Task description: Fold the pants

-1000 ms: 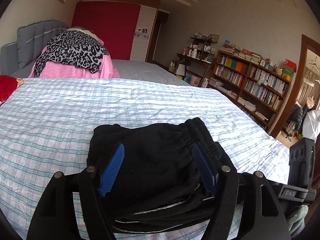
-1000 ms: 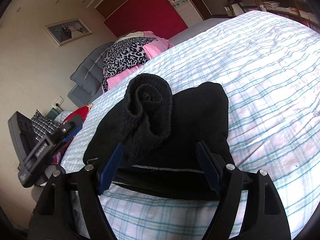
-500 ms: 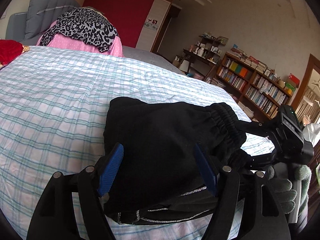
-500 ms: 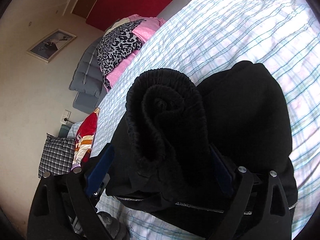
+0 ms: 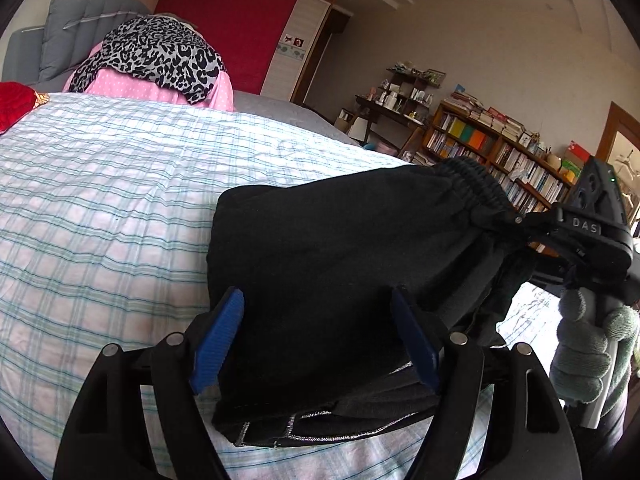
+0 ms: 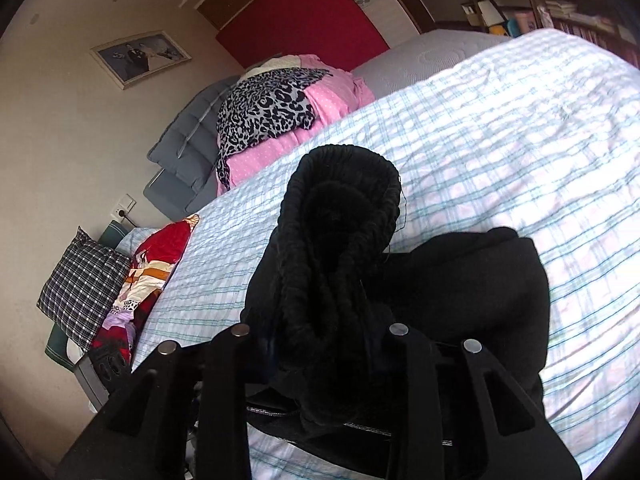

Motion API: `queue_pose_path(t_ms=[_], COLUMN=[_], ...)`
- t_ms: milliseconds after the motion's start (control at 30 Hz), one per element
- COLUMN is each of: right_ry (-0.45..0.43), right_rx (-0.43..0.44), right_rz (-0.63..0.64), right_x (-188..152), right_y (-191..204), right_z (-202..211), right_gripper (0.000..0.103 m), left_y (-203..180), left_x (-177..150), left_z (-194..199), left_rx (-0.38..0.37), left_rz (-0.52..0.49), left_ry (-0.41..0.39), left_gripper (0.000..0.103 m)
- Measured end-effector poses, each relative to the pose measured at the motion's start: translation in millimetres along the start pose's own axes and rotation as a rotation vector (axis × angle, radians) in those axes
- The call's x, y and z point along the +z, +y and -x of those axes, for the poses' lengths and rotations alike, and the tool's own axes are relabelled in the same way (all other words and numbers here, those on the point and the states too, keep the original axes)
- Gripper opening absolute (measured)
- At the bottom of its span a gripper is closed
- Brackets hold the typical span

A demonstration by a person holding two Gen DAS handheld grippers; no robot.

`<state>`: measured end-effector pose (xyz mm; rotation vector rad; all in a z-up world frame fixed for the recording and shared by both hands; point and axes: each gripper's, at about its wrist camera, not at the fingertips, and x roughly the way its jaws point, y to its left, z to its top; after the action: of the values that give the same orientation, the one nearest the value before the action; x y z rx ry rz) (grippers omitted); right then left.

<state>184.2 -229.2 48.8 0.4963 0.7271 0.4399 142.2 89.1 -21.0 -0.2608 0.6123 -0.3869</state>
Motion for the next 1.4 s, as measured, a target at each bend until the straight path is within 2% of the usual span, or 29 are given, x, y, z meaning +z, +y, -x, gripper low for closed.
queue_pose_path(t_ms=[133,367,433,633,733,967,1067,1167,1233,1300,1400], right_ry=[-0.043,0.030,0.021,-0.004,-0.018,-0.011,-0.004,-0.010,-0.053,-0.143,-0.238], right_rx=[-0.020,-0.059,-0.057,-0.106,-0.144,-0.274,-0.275,-0.278,-0.314,-0.357,-0.343], right_rz=[0.007,-0.071,-0.095,-0.085,-0.082,-0.053,-0.088,-0.087,-0.035,0.051,0.185], right_x=[-4.9,-46.9,-52.1,-55.6,-59.4,-74.6,-82.0,-80.2,-73.9,-65.4,-50.9], right_y=[-20.8,-93.0,-99.3,-95.8,-96.2,-85.0,-88.7,-88.6,-76.4,-55.1,-19.8], right_z=[23.8,22.8,24.6,31.5,39.4,43.5,45.5,49.7,58.9,72.4,80.7], right_gripper=[0.030,0.031,0.034,0.042,0.048,0.049,0.049,0.054,0.054,0.055,0.055], left_y=[-5.7,-15.5,-18.3,-14.6,-17.8,-48.3,-60.3,-72.6,-76.2,-76.8,-75.3], left_x=[-1.0,-5.1,-7.1,-6.0,1.9,12.1,0.1,-14.2,-17.2,-19.6,-19.0], left_z=[-0.7,-12.4,-18.0,-24.0,-18.0,-31.2,-45.4,-51.6,-51.6,-53.6,-55.2], left_rx=[-0.005,-0.005,0.010,0.016,0.024,0.051,0.104,0.136,0.121,0.121,0.116], left_rz=[-0.027,-0.086,-0.100,-0.089,-0.099,-0.213,-0.298,-0.390,-0.420,-0.429,-0.424], left_ry=[0.001,0.054,0.083,0.120,0.095,0.095,0.135,0.147,0.142,0.142,0.142], left_gripper=[0.075,0.077,0.078,0.079,0.079,0.079,0.080,0.080,0.080,0.080,0.080])
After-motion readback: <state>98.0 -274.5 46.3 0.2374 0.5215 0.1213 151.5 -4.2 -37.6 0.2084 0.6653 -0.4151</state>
